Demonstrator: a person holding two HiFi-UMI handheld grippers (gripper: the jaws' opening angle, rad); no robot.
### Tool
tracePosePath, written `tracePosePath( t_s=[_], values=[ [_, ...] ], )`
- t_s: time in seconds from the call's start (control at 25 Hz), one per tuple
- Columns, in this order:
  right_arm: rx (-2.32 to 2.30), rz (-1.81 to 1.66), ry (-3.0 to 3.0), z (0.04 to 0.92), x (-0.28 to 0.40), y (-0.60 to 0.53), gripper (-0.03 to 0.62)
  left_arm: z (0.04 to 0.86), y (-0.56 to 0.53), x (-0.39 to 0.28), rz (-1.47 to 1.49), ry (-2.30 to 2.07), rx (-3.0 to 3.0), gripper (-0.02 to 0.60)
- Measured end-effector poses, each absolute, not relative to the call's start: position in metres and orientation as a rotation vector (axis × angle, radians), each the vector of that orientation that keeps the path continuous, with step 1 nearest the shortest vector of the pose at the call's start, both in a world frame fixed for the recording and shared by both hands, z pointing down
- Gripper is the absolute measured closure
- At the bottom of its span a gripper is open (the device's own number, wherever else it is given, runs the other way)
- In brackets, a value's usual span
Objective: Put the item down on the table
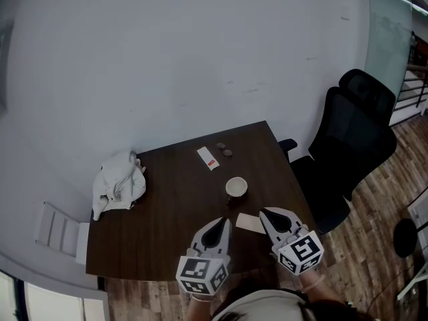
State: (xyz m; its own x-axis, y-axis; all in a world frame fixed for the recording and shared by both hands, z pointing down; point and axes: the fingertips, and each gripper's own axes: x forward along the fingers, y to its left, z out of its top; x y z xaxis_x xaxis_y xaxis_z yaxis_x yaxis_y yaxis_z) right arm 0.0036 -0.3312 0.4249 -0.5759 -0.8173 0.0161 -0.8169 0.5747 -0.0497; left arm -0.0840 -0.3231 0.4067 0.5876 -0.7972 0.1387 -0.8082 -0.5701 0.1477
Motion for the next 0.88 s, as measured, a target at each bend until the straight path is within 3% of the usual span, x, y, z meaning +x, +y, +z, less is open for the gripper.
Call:
tracePosePath(
  t_s=[0.88],
  values=[
    [-1.588,-0.049,2.705,0.416,0.028,-0.311,0.586,0.407,-0.306,-0.076,0.119,-1.316,2.642,0.561]
  ],
)
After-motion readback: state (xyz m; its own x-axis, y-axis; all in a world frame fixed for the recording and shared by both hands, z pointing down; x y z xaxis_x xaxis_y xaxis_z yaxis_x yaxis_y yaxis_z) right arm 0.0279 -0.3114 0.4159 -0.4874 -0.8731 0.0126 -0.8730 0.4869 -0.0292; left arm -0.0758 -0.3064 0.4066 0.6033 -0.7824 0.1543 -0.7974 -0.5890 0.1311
